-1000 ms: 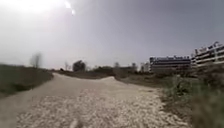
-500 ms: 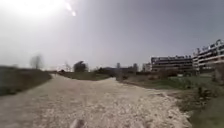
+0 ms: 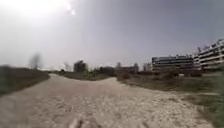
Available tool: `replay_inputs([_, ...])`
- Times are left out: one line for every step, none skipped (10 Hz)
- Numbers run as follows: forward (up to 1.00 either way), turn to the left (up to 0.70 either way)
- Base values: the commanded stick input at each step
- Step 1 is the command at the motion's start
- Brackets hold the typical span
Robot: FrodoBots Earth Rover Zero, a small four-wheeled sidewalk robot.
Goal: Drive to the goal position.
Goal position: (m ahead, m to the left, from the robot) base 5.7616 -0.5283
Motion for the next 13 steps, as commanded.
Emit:
replay_inputs([1.00, 0.00])
replay_inputs([1.00, 0.00])
replay_inputs([1.00, 0.00])
replay_inputs([1.00, 0.00])
replay_inputs([1.00, 0.00])
replay_inputs([1.00, 0.00])
replay_inputs([1.00, 0.00])
replay_inputs([1.00, 0.00])
replay_inputs([1.00, 0.00])
replay_inputs([1.00, 0.00])
replay_inputs([1.00, 0.00])
replay_inputs([1.00, 0.00])
replay_inputs([1.00, 0.00])
